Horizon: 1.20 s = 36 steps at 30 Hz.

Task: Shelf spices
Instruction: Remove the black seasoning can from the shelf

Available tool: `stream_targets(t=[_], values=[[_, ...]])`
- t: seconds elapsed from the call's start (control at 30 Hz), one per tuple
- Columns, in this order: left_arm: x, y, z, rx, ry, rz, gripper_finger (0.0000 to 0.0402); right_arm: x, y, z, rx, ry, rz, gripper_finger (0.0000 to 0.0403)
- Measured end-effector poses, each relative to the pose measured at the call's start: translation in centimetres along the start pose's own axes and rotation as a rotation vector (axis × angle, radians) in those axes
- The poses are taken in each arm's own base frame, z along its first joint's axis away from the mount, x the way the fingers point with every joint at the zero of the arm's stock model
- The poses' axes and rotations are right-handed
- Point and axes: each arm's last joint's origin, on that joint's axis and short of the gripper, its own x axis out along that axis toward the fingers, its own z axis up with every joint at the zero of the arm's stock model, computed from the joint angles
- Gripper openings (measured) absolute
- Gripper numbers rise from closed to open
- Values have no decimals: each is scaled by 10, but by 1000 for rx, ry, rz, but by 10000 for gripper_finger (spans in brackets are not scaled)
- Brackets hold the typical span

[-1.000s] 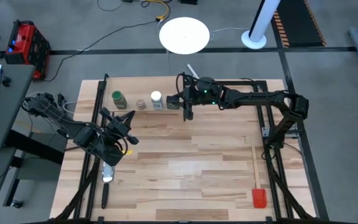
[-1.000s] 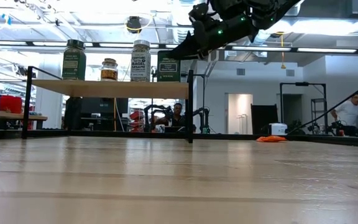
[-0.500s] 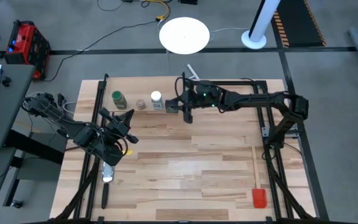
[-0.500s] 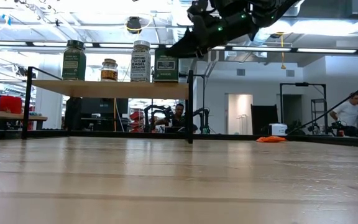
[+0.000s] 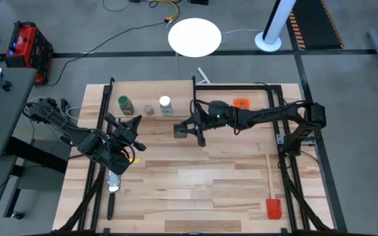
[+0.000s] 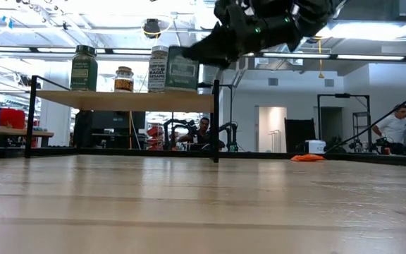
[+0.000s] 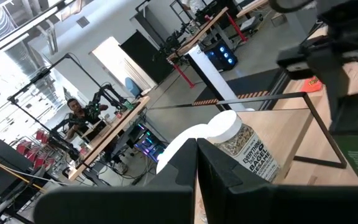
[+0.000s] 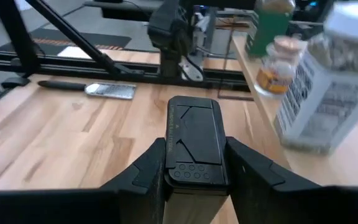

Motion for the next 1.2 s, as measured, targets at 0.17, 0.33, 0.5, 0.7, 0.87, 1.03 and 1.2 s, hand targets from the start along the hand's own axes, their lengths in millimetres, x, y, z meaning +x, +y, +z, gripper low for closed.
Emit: stream_targets(t=[0.17,0.33,0.5,0.7,0.87,1.03,1.2], values=[[0,0,0,0,0,0,0,-1,10,-15,8,-1,-26,136],[0,0,0,4,0,0,0,-5,12,-29,-5,8,-50,136],[0,0,0,4,-1,5,0,-8,15,-45,-28,-31,-73,136],[0,0,0,5,-4,14,0,-5,22,-75,1,48,-62,136],[0,0,0,6,-4,15,0,5,22,-91,9,70,-60,136],[0,0,0,15,-4,15,0,14,22,-103,29,51,-63,136],[0,0,0,15,-4,16,0,17,23,-111,33,78,-70,136]])
